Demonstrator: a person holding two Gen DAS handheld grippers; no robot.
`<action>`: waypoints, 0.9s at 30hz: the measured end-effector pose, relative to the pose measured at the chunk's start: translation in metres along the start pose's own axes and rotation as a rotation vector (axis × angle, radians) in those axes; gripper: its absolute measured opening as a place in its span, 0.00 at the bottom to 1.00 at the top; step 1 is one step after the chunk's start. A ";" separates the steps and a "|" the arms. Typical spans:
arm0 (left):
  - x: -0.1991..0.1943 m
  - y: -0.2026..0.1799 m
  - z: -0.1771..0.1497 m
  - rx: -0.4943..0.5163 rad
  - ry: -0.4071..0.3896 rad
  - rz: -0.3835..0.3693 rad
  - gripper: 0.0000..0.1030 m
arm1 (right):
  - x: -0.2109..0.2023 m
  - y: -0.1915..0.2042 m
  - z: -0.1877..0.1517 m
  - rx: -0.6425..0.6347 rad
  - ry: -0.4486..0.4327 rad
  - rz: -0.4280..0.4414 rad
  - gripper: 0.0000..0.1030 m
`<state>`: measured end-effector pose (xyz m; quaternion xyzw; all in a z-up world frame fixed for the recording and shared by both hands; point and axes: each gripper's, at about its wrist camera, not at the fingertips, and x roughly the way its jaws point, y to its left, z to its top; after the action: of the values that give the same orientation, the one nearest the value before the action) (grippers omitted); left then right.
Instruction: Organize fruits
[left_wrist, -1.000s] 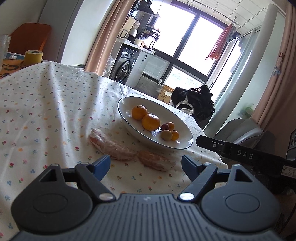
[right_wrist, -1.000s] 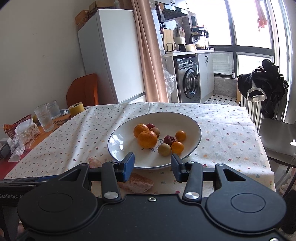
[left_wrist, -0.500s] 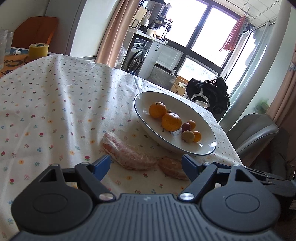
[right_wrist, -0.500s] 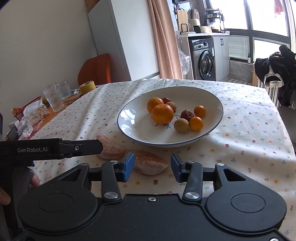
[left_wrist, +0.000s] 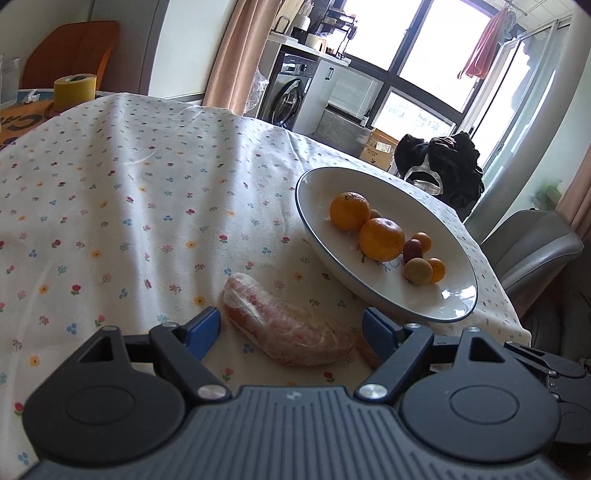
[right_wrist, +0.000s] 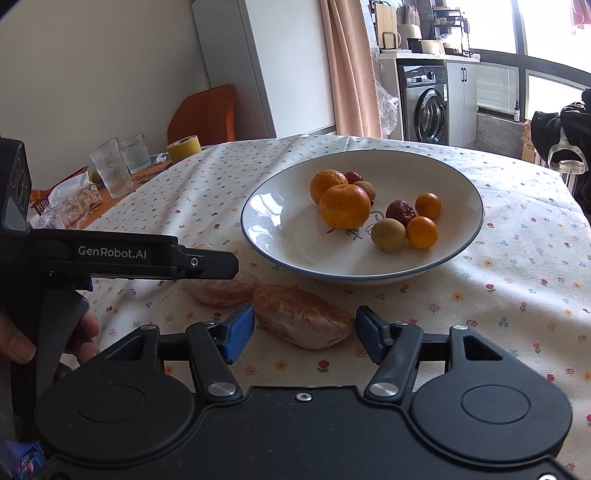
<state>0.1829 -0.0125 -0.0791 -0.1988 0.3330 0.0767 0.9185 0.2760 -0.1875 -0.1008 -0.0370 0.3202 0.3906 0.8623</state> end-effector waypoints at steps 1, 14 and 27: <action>0.001 -0.001 0.001 0.001 -0.001 0.003 0.80 | 0.001 0.000 0.000 -0.002 0.002 -0.004 0.57; 0.013 -0.003 0.011 0.040 0.004 0.016 0.79 | -0.007 -0.002 -0.004 -0.009 0.016 -0.014 0.34; -0.003 0.017 0.012 -0.008 0.039 -0.003 0.36 | -0.017 0.006 -0.006 -0.016 0.037 -0.003 0.26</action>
<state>0.1835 0.0079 -0.0740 -0.2046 0.3504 0.0727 0.9111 0.2599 -0.1966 -0.0946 -0.0516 0.3327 0.3914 0.8564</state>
